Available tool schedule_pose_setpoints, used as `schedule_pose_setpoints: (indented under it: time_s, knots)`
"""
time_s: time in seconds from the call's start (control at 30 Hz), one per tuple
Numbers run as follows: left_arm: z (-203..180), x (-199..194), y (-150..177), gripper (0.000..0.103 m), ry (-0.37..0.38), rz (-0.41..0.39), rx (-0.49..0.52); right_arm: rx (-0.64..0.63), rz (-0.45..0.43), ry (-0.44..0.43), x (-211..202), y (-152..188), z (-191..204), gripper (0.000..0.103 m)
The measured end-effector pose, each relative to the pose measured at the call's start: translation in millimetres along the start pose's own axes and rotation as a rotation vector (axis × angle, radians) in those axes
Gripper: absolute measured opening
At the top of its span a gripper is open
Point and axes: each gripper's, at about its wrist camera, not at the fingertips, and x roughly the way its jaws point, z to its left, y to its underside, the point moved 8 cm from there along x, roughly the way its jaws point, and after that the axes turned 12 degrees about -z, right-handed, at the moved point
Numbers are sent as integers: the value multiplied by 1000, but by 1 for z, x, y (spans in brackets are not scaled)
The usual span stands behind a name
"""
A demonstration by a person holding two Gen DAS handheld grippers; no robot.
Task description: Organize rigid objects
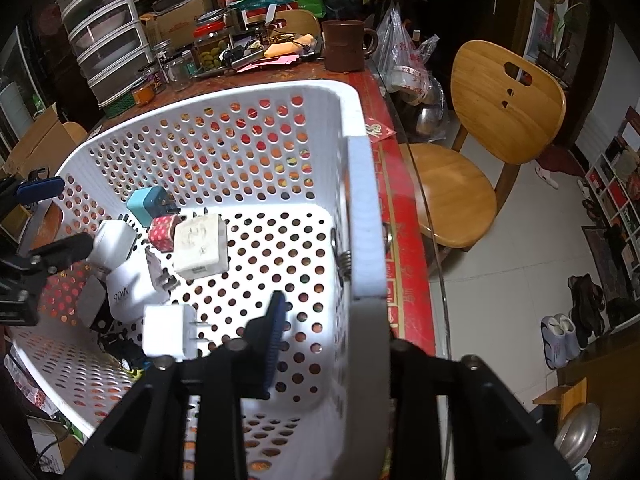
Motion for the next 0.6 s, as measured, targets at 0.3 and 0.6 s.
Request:
schedule_pose_setpoints:
  time_s: [0.3,0.6]
  knots:
    - [22,-98,14,102,-105,-293,-92,147,-233,63,-63,-8,-15,87]
    - [28,-217,60,102,-153,-469,-210,191,-555,75,-192,13,32,103]
